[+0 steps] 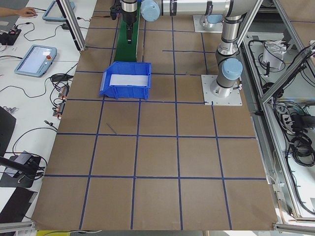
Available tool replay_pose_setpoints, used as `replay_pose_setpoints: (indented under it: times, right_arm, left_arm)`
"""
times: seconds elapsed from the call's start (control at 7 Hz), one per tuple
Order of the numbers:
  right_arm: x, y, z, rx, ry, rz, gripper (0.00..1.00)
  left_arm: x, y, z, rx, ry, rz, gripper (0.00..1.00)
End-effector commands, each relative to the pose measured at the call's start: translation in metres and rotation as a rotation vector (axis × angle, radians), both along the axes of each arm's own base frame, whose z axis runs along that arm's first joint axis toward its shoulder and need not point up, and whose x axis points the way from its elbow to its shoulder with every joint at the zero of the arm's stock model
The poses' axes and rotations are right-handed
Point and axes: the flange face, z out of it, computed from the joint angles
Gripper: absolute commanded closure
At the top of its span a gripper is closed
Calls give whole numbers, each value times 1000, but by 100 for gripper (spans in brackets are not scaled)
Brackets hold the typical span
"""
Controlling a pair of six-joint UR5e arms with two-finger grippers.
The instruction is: Transport two buttons from left to right
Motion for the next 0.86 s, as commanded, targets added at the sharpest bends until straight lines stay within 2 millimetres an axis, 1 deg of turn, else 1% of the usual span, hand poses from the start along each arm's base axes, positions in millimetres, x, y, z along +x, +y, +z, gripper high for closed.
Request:
replay_pose_setpoints:
  times: [0.0,0.14,0.29,0.71]
  right_arm:
    - [3,13,8,-11,-3,9,3]
    - [19,14,5,-12,-33,33,3]
    - [25,15,4,-11,-25,46,3]
    - [20,9,-3,5,-20,40,3]
  left_arm:
    - [0,0,1,-2,-1,0,0]
    - [0,0,1,-1,-1,0,0]
    - [0,0,1,-1,-1,0,0]
    - [0,0,0,1,0,0,0]
